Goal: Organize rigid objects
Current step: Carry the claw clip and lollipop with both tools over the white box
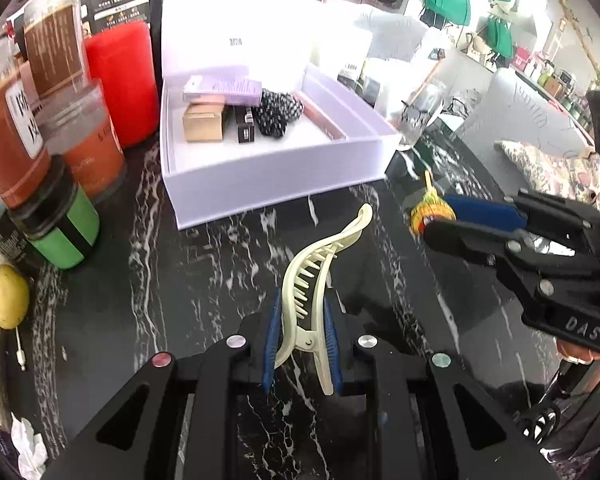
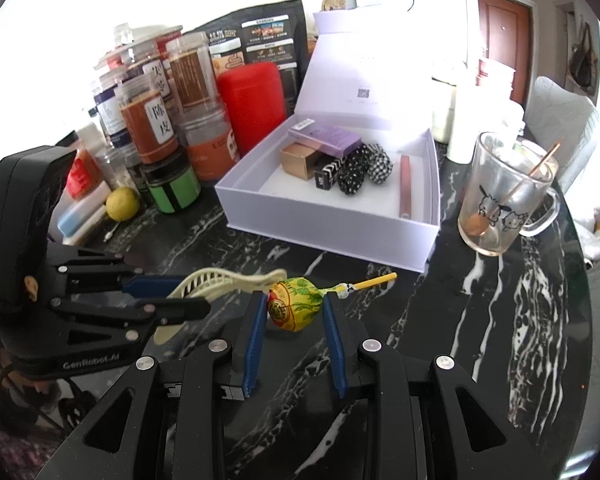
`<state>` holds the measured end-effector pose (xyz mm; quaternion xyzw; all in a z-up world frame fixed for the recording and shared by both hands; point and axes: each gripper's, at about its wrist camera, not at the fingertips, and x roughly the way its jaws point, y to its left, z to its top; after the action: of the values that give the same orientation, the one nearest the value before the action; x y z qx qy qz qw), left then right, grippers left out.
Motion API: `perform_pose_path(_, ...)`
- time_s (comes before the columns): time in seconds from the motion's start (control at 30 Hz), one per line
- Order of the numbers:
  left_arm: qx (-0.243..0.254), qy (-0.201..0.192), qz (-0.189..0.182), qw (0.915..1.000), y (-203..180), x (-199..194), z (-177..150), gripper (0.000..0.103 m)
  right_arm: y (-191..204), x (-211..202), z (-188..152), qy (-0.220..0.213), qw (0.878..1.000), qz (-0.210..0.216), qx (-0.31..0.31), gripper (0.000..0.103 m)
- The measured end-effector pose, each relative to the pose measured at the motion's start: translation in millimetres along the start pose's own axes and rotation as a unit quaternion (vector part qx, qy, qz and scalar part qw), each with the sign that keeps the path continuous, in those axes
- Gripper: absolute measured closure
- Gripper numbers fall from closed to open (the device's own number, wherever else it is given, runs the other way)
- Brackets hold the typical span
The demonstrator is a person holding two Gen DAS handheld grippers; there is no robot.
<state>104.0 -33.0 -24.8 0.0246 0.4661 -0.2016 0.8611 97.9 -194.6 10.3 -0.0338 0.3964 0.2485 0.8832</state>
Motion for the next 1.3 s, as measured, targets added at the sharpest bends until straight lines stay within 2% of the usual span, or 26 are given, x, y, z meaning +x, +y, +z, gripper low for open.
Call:
perform_pose_path(0.73, 0.019, -0.077, -0.006, 0.9968, -7, -40, 68, 0.082, 2, -39, 38, -0.053, 0.999, -0.006, -0.005, 0.075)
perform_pose_path(1.03, 0.027, -0.098, -0.009, 0.9947, -6, -39, 99, 0.082, -8, -42, 63, -0.076, 0.997, -0.013, -0.011, 0.075)
perform_pose_path(1.3, 0.029, -0.092, -0.002, 0.9953, 1, -18, 118, 0.082, -20, -22, 85, -0.076, 0.997, -0.016, -0.013, 0.075)
